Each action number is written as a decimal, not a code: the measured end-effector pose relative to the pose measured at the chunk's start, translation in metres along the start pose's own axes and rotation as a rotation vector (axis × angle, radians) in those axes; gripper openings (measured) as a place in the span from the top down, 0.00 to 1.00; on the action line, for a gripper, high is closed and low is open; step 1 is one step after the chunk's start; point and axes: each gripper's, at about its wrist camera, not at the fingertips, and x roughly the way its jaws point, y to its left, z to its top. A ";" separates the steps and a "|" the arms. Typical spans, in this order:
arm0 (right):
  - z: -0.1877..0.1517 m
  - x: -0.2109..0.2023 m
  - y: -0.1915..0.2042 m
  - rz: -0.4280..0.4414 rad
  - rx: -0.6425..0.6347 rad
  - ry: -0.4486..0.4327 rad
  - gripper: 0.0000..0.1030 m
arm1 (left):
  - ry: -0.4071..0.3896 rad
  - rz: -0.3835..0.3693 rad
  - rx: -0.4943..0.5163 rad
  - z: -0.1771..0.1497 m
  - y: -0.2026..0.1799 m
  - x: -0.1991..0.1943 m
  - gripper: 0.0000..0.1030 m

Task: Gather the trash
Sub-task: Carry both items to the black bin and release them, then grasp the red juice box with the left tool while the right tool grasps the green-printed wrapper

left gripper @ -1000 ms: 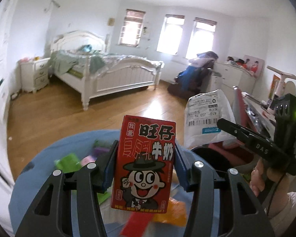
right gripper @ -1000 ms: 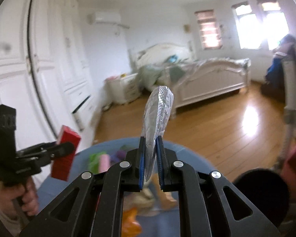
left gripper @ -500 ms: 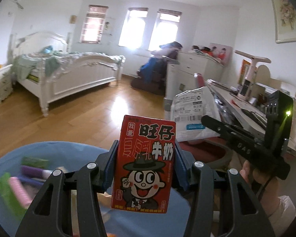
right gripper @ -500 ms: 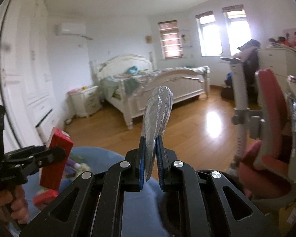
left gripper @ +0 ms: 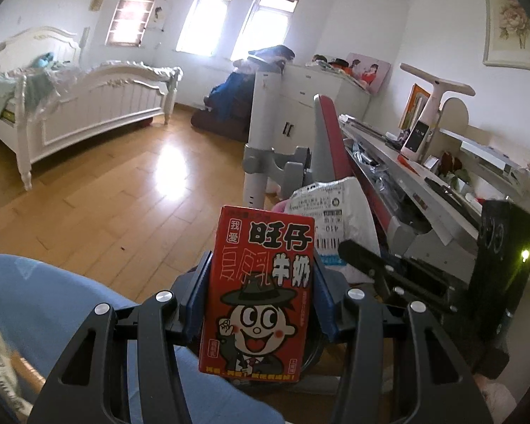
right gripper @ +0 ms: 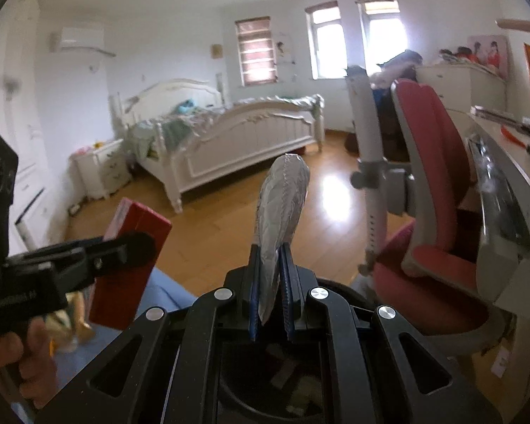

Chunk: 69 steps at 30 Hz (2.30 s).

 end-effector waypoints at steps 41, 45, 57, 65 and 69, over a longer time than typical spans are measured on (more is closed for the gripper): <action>-0.006 0.019 0.135 0.335 -0.078 0.157 0.29 | 0.090 0.380 -0.043 -0.068 0.085 -0.173 0.13; -0.007 0.028 0.195 0.446 -0.126 0.222 0.32 | 0.133 0.478 -0.027 -0.098 0.108 -0.195 0.13; -0.050 0.080 0.314 0.455 -0.381 0.433 0.74 | 0.219 0.447 -0.079 -0.147 0.147 -0.188 0.68; -0.029 0.046 0.291 0.534 -0.270 0.324 0.85 | 0.055 0.442 -0.139 -0.133 0.139 -0.229 0.70; -0.004 0.004 0.265 0.565 -0.204 0.181 0.85 | -0.044 0.419 -0.132 -0.115 0.123 -0.247 0.70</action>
